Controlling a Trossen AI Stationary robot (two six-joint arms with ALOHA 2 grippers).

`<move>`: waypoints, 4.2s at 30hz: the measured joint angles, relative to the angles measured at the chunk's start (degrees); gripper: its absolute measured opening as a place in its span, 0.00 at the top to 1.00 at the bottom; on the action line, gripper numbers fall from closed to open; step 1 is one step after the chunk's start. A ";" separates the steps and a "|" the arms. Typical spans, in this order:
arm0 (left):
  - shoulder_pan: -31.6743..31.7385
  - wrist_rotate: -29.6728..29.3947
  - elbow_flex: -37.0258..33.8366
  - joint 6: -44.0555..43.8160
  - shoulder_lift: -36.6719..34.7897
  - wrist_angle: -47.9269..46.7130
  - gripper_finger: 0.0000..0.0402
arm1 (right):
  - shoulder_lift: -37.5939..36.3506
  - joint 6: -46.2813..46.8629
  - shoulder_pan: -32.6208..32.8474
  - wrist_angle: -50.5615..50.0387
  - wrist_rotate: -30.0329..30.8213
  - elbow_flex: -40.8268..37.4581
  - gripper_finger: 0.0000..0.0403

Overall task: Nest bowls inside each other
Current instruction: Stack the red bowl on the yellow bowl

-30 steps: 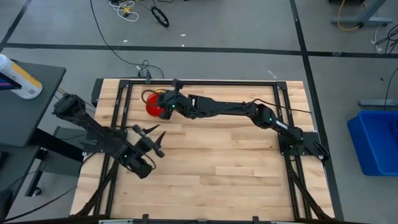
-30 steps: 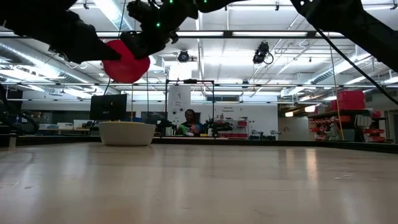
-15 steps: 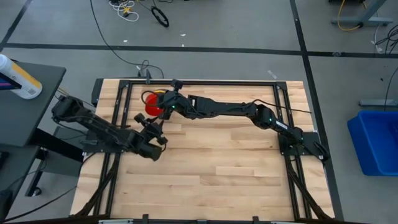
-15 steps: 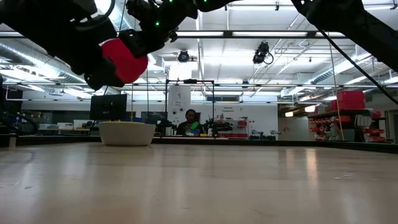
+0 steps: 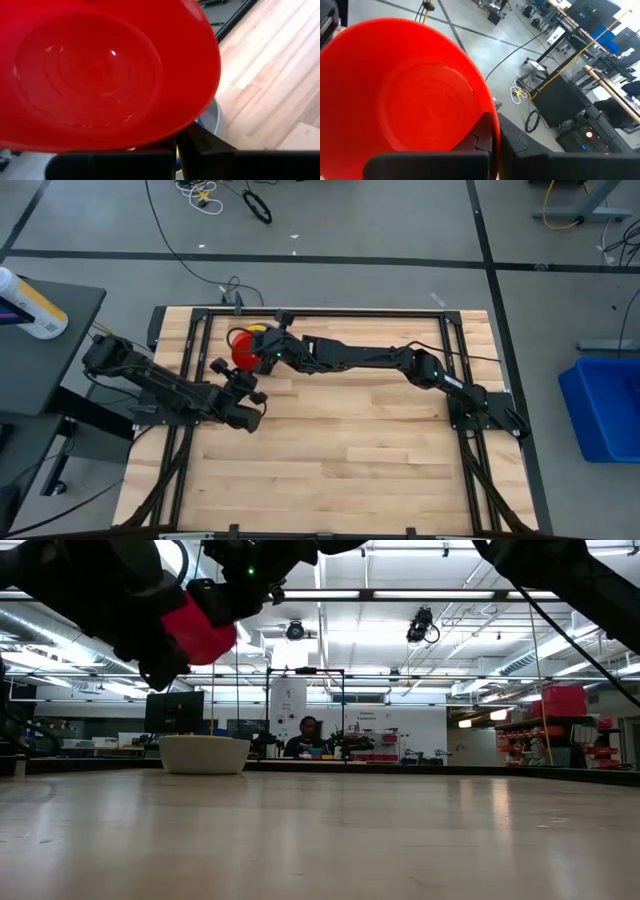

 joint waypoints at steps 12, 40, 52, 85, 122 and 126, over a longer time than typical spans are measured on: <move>-1.96 -0.11 0.00 5.39 -0.02 0.83 1.00 | 0.00 2.63 0.63 6.28 -0.64 -0.02 0.99; -9.18 -7.16 0.15 19.82 -0.04 8.59 0.86 | 0.15 -1.79 -5.18 11.09 0.00 -0.13 0.99; -1.41 -8.86 0.15 25.71 -0.07 8.57 0.53 | 0.15 -1.27 -3.83 11.23 0.00 -0.13 0.99; 5.42 -12.76 0.24 44.57 -0.09 11.73 0.61 | 0.11 -3.52 -4.55 14.36 5.52 -0.13 0.99; 4.21 -12.63 0.24 46.26 -0.07 9.53 0.67 | -3.67 6.50 -15.85 -14.10 -17.95 -1.15 0.99; 4.22 -12.61 0.24 36.57 -0.20 1.24 0.61 | -4.20 6.27 -14.68 -17.02 -20.75 -6.94 0.99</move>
